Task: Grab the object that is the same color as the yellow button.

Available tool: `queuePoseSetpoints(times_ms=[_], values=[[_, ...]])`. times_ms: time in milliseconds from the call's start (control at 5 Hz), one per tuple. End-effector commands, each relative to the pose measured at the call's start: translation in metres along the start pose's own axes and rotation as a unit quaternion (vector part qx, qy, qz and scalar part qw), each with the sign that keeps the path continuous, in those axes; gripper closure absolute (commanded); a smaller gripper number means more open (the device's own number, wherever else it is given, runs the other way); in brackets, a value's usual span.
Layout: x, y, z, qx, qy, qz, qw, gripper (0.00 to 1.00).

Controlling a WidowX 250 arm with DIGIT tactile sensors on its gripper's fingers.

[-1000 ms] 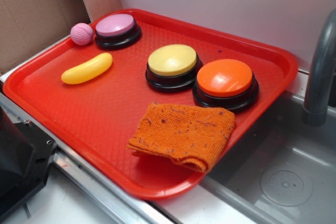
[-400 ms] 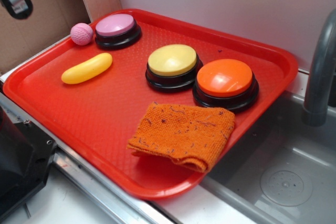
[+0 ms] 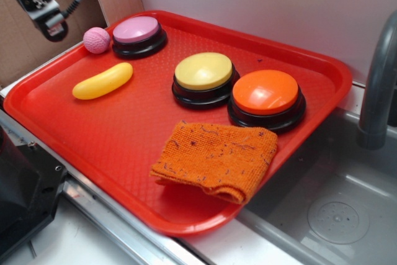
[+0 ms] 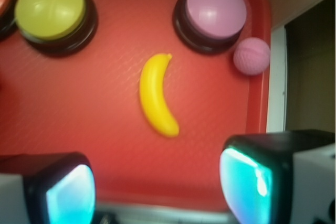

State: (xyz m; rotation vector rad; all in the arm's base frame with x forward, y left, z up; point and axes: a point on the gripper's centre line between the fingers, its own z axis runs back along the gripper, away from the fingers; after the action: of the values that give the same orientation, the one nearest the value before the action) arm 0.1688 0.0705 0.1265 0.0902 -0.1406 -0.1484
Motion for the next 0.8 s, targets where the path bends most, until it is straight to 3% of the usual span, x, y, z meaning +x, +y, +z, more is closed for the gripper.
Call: queuePoseSetpoints(times_ms=[0, 200, 600], values=[[0.014, 0.012, -0.066, 0.009, 0.022, 0.015, 1.0, 0.0], [0.018, 0.012, -0.095, -0.011, 0.009, -0.001, 1.0, 0.0], [0.024, 0.003, -0.121, -0.024, 0.02, -0.011, 0.999, 0.0]])
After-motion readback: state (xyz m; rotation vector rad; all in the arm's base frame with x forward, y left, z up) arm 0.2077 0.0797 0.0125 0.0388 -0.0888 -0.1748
